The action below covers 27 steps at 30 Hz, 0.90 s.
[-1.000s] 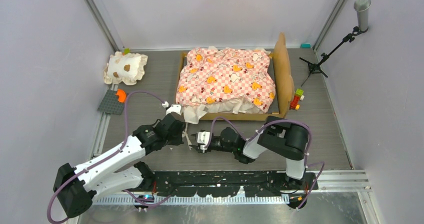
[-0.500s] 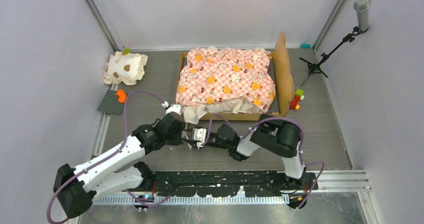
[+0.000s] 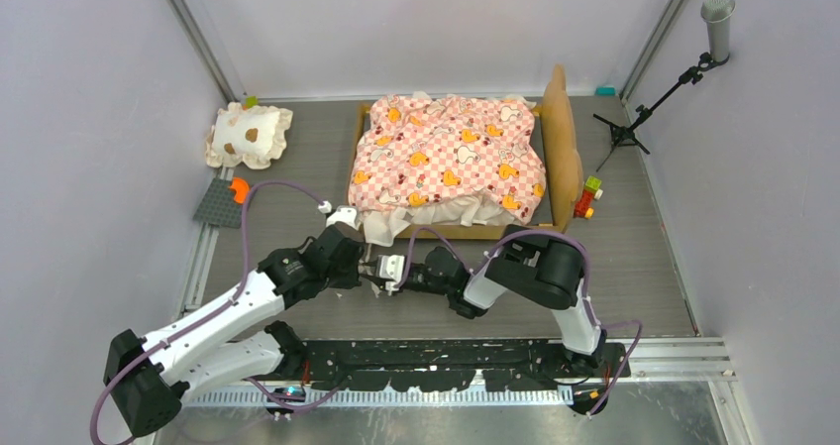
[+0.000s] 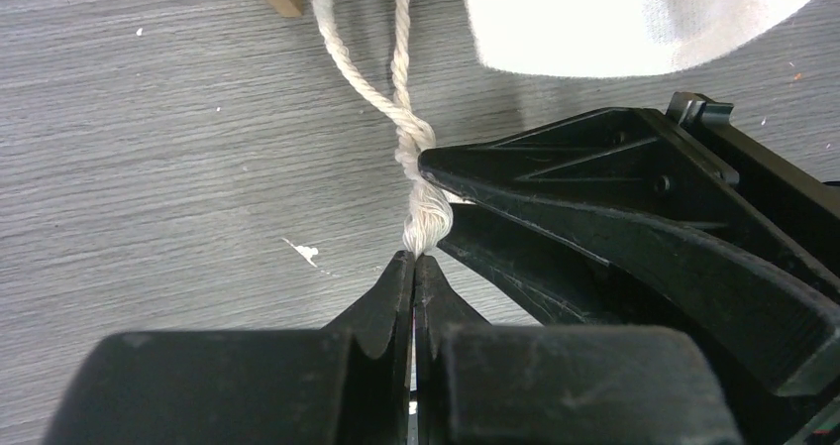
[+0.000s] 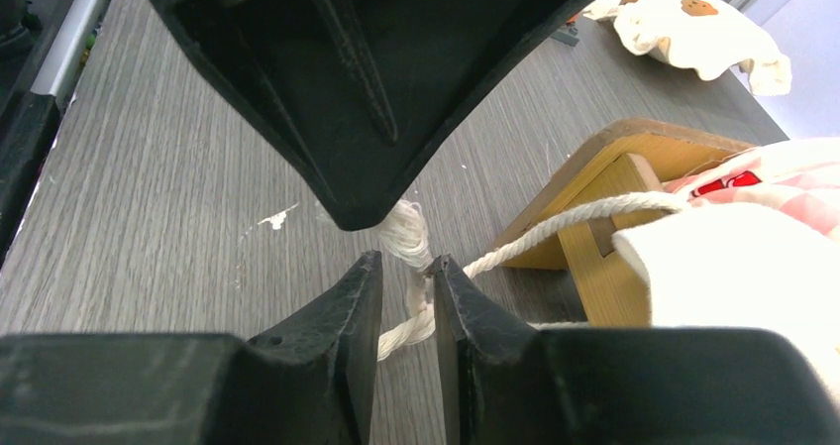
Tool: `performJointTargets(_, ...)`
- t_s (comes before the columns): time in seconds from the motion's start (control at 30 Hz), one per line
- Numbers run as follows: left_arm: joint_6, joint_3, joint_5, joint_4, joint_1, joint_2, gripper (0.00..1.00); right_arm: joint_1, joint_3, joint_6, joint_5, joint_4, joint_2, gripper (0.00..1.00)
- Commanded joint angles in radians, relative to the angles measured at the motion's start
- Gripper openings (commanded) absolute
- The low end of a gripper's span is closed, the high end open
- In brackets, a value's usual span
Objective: Set up the pet bed
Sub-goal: Tie the ropes to the bed frame.
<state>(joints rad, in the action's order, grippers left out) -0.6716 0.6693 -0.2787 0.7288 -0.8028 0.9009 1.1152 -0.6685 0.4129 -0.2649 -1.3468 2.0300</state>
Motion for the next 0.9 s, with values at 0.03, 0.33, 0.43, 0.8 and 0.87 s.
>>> performJointTargets(0.03, 0.000, 0.035, 0.014, 0.005, 0.003, -0.015, 0.00, -0.007, -0.033, -0.005, -0.016, -0.091, 0.008, 0.27)
performJointTargets(0.33, -0.007, 0.042, 0.017, 0.006, 0.004, -0.026, 0.00, -0.009, -0.044, -0.011, -0.008, -0.091, 0.027, 0.22)
performJointTargets(0.43, -0.007, 0.047, 0.011, 0.010, 0.004, -0.036, 0.00, -0.011, -0.041, -0.013, -0.001, -0.091, 0.029, 0.15)
performJointTargets(0.8, -0.047, 0.046, -0.059, -0.015, 0.021, -0.091, 0.35, -0.011, 0.024, -0.097, 0.009, -0.091, -0.024, 0.01)
performJointTargets(0.87, -0.063, 0.048, -0.077, -0.017, 0.027, -0.104, 0.44, -0.011, 0.037, -0.110, 0.013, -0.091, -0.030, 0.01)
